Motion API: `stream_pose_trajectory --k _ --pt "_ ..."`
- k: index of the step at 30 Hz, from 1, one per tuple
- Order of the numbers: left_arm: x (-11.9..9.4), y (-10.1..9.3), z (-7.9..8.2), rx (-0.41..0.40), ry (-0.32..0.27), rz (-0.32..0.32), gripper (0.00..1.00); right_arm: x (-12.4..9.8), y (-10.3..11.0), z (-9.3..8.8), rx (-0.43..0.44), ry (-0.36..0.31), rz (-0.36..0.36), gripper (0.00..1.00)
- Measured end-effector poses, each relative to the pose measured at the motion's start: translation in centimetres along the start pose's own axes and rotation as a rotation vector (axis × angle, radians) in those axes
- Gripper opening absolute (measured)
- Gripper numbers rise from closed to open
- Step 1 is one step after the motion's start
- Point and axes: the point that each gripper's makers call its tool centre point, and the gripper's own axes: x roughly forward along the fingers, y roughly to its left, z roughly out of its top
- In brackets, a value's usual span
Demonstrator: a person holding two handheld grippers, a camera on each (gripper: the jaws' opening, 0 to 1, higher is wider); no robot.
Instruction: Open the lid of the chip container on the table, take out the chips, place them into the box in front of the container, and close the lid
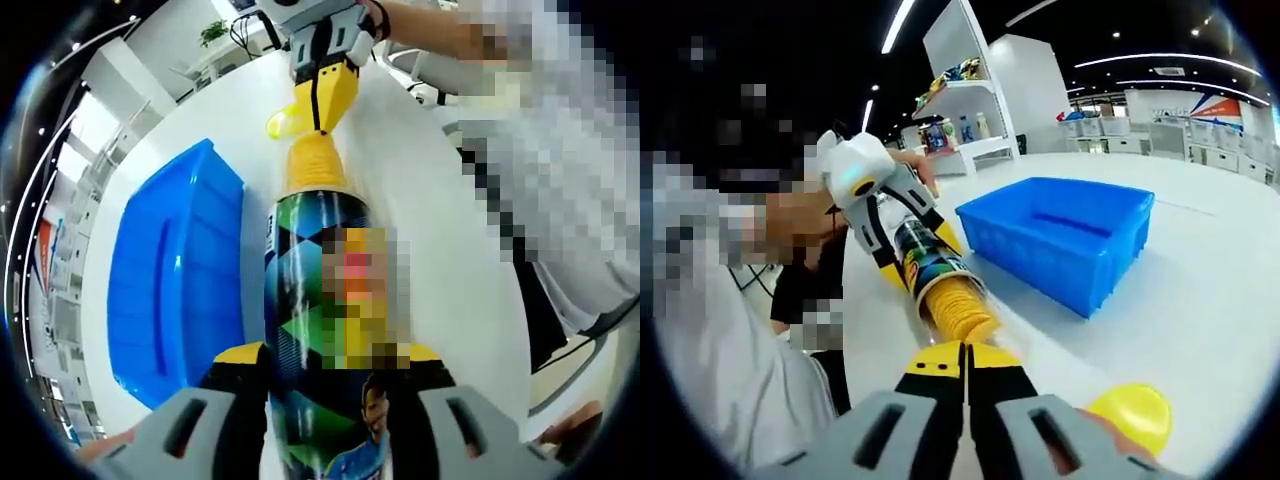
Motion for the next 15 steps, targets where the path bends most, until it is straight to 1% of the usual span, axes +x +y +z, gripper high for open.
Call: stream_pose_trajectory --k 1,3,4,6,7,13,15 --pt "0.0 0.0 0.0 0.000 -0.001 0.001 0.47 0.0 0.0 0.0 0.005 -0.002 0.004 0.02" --pt "0.0 0.0 0.0 0.001 0.000 0.002 0.47 -0.2 0.0 0.2 0.015 -0.026 0.010 0.02" --pt "0.0 0.0 0.0 0.002 0.000 0.003 0.47 -0.4 0.0 0.7 0.050 -0.060 0.022 0.02" --pt "0.0 0.0 0.0 0.002 -0.001 0.003 0.47 -0.8 0.1 1.2 0.129 -0.093 0.060 0.02" --pt "0.0 0.0 0.0 0.002 -0.002 0.003 0.47 -0.9 -0.1 1.5 0.144 -0.110 0.065 0.02" --pt "0.0 0.0 0.0 0.001 -0.004 0.000 0.47 -1.2 -0.5 1.2 0.161 -0.113 0.055 0.01" --pt "0.0 0.1 0.0 0.000 -0.005 0.000 0.47 -1.4 -0.6 1.3 0.133 -0.123 0.040 0.01"
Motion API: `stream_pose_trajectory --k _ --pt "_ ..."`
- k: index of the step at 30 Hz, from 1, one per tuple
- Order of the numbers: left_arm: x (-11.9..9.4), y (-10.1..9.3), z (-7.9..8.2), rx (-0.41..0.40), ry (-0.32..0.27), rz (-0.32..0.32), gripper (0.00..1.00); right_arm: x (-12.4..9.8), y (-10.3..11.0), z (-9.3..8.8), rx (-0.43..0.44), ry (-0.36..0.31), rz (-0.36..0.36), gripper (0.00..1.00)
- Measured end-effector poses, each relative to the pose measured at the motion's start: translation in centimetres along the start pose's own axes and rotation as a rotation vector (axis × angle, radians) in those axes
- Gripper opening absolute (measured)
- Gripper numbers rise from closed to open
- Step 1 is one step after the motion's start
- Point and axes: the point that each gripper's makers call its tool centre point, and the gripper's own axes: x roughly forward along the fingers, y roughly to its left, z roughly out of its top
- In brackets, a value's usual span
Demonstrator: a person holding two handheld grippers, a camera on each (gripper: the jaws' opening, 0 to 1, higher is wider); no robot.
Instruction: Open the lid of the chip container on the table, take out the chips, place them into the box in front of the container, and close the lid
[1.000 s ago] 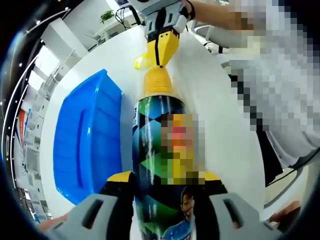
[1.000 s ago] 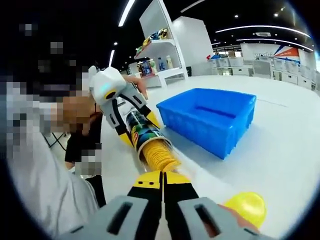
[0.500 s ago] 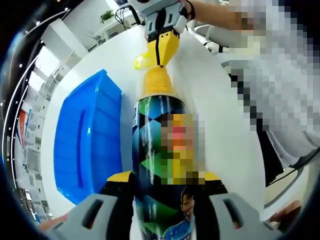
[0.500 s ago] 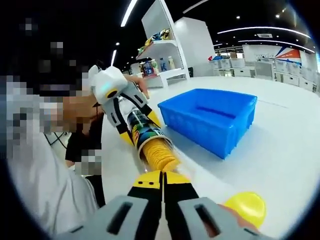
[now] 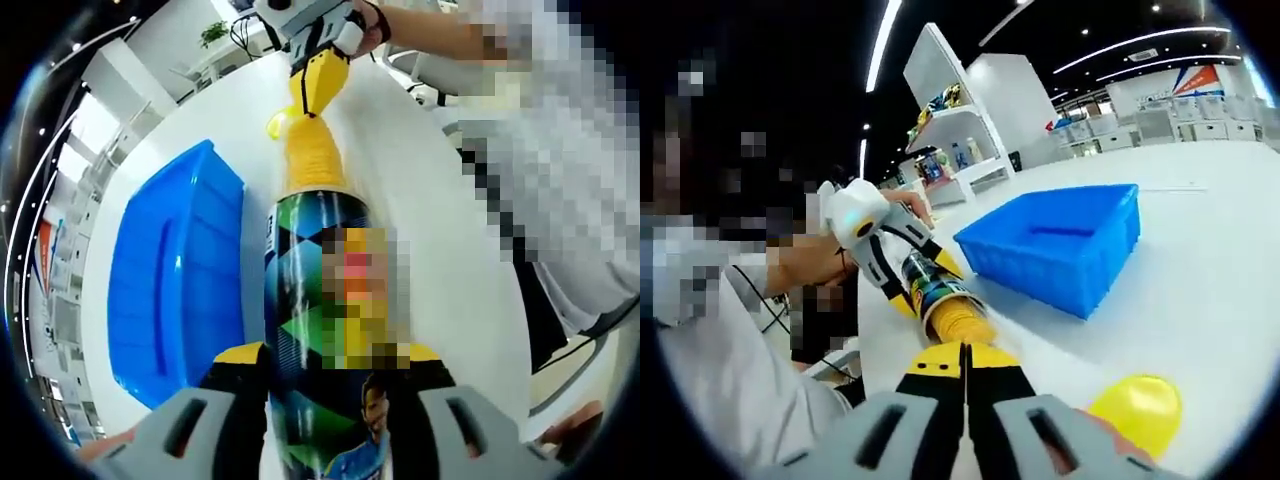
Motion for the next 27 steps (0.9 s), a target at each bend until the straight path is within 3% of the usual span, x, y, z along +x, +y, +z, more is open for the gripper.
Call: stream_pose_trajectory --k 5,8,13,23,27 --pt "0.0 0.0 0.0 0.000 0.007 0.000 0.47 -0.1 0.4 0.2 -0.149 0.014 -0.038 0.01" --pt "0.0 0.1 -0.1 -0.002 0.002 0.000 0.47 -0.4 1.3 0.2 -0.194 0.013 -0.008 0.01" --pt "0.0 0.1 -0.1 -0.001 0.003 -0.001 0.47 -0.3 0.8 -1.2 -0.208 0.081 -0.019 0.02" --pt "0.0 0.1 0.0 0.000 0.000 0.000 0.47 -0.2 0.6 -1.7 -0.227 0.108 -0.027 0.03" --pt "0.0 0.1 0.1 0.000 -0.001 -0.002 0.47 -0.1 0.6 -1.7 -0.211 0.109 -0.020 0.11"
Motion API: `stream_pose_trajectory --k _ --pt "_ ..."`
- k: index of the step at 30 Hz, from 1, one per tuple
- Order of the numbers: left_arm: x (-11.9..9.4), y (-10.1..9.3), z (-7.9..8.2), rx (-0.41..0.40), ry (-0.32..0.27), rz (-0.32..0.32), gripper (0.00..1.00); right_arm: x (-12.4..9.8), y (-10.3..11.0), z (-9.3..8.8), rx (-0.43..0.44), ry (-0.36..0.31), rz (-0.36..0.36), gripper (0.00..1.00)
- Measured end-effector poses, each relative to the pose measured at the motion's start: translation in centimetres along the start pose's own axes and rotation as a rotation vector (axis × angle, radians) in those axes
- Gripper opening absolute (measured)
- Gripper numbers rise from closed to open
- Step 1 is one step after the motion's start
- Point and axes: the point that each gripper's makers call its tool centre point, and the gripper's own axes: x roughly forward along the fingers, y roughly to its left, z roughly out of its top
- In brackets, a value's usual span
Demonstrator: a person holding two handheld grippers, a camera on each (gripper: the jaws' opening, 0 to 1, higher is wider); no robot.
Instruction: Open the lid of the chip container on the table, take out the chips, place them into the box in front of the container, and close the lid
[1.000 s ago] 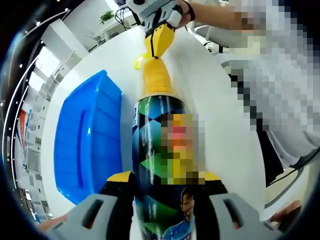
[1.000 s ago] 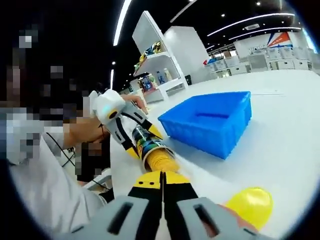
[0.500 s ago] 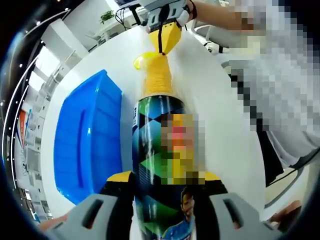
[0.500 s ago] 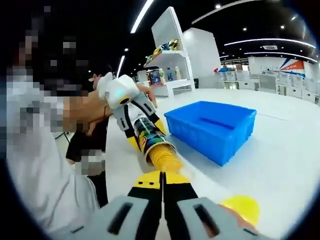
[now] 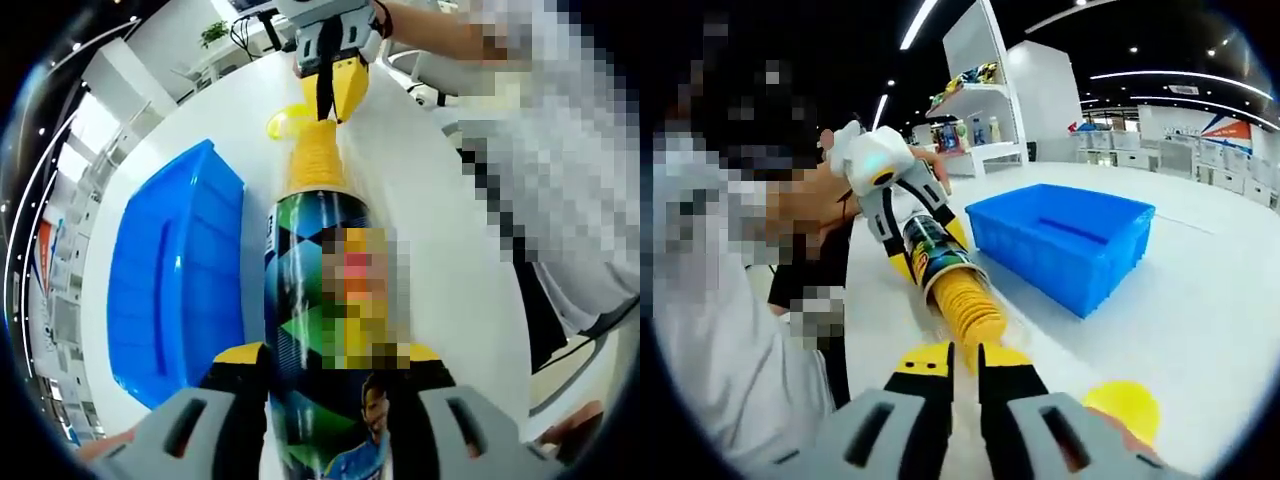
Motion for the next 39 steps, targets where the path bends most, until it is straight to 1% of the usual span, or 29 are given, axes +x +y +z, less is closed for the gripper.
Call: stream_pose_trajectory --k 11,14,20,25,33,35,36,39 --pt "0.0 0.0 -0.1 0.000 -0.001 -0.003 0.47 0.2 -0.1 0.1 -0.024 0.015 -0.004 0.11" --pt "0.0 0.1 -0.1 -0.001 -0.002 -0.005 0.47 0.2 -0.4 0.2 -0.008 0.011 -0.015 0.11" --pt "0.0 0.0 -0.1 -0.001 -0.001 -0.006 0.47 0.1 -0.6 0.3 -0.015 0.013 -0.020 0.08" --pt "0.0 -0.1 -0.1 0.000 0.001 -0.007 0.47 0.0 -0.6 0.2 -0.001 0.015 -0.008 0.09" --pt "0.1 -0.1 -0.1 0.002 0.002 -0.005 0.47 0.2 -0.9 0.4 0.060 0.007 -0.006 0.09" --pt "0.1 -0.1 -0.1 0.003 0.001 -0.004 0.48 0.2 -1.0 0.3 0.109 0.008 -0.009 0.09" --pt "0.1 -0.1 -0.1 0.003 0.001 -0.004 0.48 0.1 -1.1 0.3 0.154 0.012 -0.017 0.09" --pt "0.1 -0.1 -0.2 0.005 0.001 -0.003 0.48 0.0 -1.3 0.3 0.193 0.021 -0.025 0.08"
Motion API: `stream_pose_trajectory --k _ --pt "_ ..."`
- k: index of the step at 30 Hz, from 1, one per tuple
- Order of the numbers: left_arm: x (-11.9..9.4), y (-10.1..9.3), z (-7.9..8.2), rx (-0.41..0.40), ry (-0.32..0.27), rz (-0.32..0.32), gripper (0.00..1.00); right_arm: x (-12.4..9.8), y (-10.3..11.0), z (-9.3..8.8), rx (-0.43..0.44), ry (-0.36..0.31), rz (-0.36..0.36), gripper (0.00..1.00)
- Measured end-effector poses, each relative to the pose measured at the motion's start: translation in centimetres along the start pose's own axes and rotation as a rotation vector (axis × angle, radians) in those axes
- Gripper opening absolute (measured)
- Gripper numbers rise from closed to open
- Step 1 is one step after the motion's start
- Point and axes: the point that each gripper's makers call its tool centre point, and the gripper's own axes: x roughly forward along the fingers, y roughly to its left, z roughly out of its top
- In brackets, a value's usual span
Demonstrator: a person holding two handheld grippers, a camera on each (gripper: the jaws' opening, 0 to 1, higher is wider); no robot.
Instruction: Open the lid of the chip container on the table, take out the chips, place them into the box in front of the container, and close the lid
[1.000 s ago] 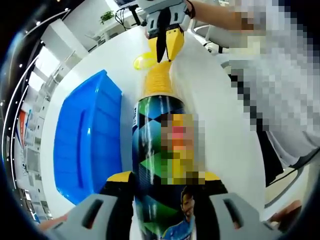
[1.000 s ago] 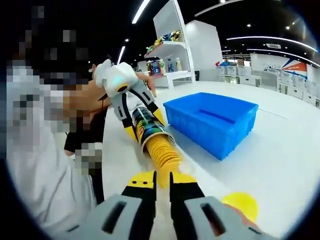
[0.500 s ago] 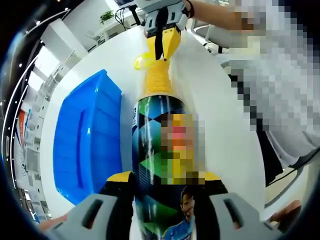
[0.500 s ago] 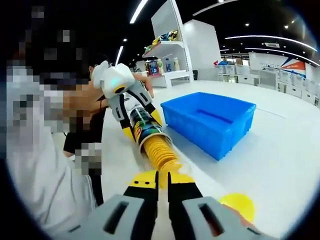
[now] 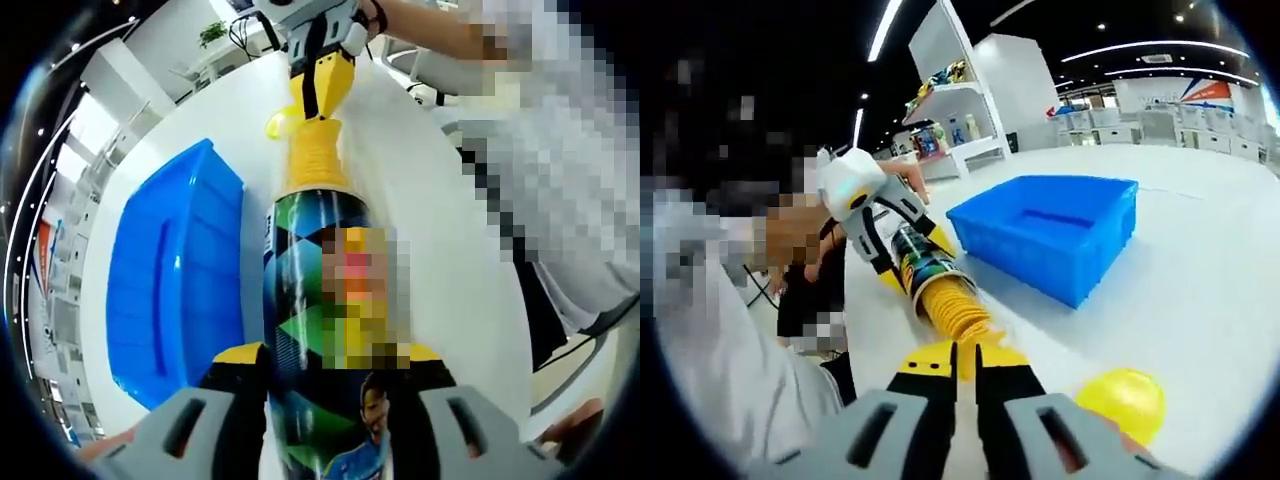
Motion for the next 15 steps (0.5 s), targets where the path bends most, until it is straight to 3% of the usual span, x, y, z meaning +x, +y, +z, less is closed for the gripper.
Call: stream_pose_trajectory --k 3,15 --pt "0.02 0.10 -0.04 0.001 -0.001 0.001 0.48 -0.02 -0.20 -0.07 0.091 0.008 -0.011 0.07" --pt "0.09 0.28 -0.14 0.008 0.003 0.007 0.48 0.36 -0.50 0.12 0.239 0.044 -0.054 0.07"
